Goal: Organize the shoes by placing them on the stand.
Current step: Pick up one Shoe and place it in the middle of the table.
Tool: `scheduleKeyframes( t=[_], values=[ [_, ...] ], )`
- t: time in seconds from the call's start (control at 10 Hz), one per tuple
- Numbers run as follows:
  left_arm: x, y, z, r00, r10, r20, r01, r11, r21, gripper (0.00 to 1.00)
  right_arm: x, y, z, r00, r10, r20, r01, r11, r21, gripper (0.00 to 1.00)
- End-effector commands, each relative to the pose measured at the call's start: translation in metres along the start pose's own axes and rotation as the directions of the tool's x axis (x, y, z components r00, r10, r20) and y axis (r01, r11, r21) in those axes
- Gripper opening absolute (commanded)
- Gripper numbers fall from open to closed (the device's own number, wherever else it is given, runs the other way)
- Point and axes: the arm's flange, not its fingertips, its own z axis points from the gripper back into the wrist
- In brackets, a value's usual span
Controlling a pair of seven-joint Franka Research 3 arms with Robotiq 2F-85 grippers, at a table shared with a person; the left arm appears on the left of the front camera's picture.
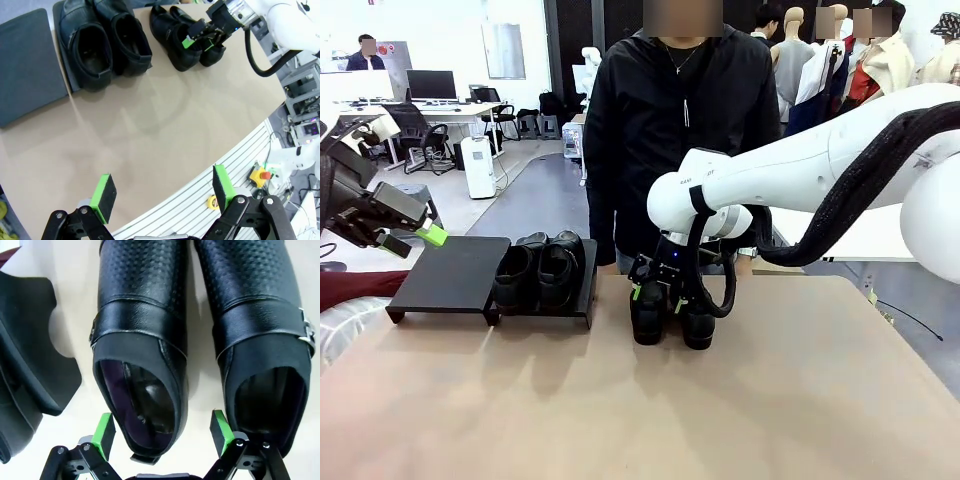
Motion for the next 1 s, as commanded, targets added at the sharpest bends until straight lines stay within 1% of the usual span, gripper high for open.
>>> scheduleKeyframes(
  t=[0.0,0.2,0.4,0.5,0.6,0.9],
  values=[
    [0.0013,0.0003,0.0022,1.000,0.007,-0.006,-0.007,1.000,-0.007,1.00,-0.0054,-0.0042,0.0003,0.999,-0.051,-0.003,0.051,0.999,-0.003,1.00],
    [0.0013,0.0003,0.0022,1.000,0.007,-0.006,-0.007,1.000,-0.007,1.00,-0.0021,-0.0030,-0.0046,0.998,-0.058,-0.010,0.058,0.998,-0.006,1.00],
    [0.0013,0.0003,0.0022,1.000,0.007,-0.006,-0.007,1.000,-0.007,1.00,-0.0022,-0.0026,-0.0049,0.999,-0.052,-0.003,0.052,0.998,0.026,1.00],
    [0.0013,0.0003,0.0022,1.000,0.007,-0.006,-0.007,1.000,-0.007,1.00,-0.0025,-0.0028,-0.0035,0.999,-0.049,0.003,0.049,0.998,0.043,0.42],
    [0.0013,0.0003,0.0022,1.000,0.007,-0.006,-0.007,1.000,-0.007,1.00,-0.0026,-0.0028,-0.0031,0.999,-0.052,0.012,0.052,0.997,0.054,0.00],
    [0.0013,0.0003,0.0022,1.000,0.007,-0.006,-0.007,1.000,-0.007,1.00,-0.0022,-0.0049,-0.0049,0.996,-0.087,0.015,0.086,0.994,0.065,0.00]
  ],
)
